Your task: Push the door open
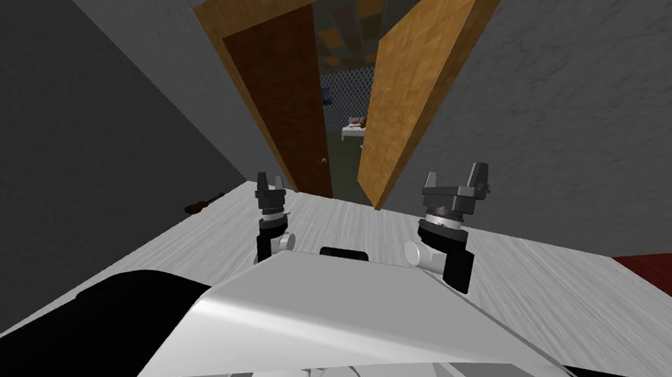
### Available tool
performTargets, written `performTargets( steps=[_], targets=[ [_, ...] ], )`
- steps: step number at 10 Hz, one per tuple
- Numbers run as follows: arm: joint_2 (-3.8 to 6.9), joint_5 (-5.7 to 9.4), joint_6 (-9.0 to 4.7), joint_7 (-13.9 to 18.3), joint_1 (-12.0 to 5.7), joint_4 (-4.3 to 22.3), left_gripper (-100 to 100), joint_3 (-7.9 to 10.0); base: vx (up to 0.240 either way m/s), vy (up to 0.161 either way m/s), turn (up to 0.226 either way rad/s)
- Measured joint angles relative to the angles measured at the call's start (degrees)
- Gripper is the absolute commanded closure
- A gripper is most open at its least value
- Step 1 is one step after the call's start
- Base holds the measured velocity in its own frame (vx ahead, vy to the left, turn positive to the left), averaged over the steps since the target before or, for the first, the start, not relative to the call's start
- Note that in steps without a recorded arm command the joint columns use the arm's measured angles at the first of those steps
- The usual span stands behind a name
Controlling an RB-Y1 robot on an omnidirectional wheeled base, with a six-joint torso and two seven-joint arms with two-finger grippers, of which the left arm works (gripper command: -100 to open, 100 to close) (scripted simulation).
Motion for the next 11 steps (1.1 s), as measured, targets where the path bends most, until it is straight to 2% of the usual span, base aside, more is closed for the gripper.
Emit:
performTargets(
  steps=[1,2,6,11],
  targets=[
    [0.35,-0.02,-0.32,0.18,-0.63,1.30,-100,-0.04,0.144,0.024,0.000],
    [0.56,-0.06,-0.08,0.37,-1.68,2.84,-100,0.00,0.145,0.030,0.003],
    [1.14,-0.44,-0.97,1.05,-2.66,7.14,-100,-0.89,0.102,0.031,0.003],
    [1.89,-0.71,-1.40,1.88,-5.86,13.45,-100,-1.23,0.093,0.032,0.003]
  ],
)
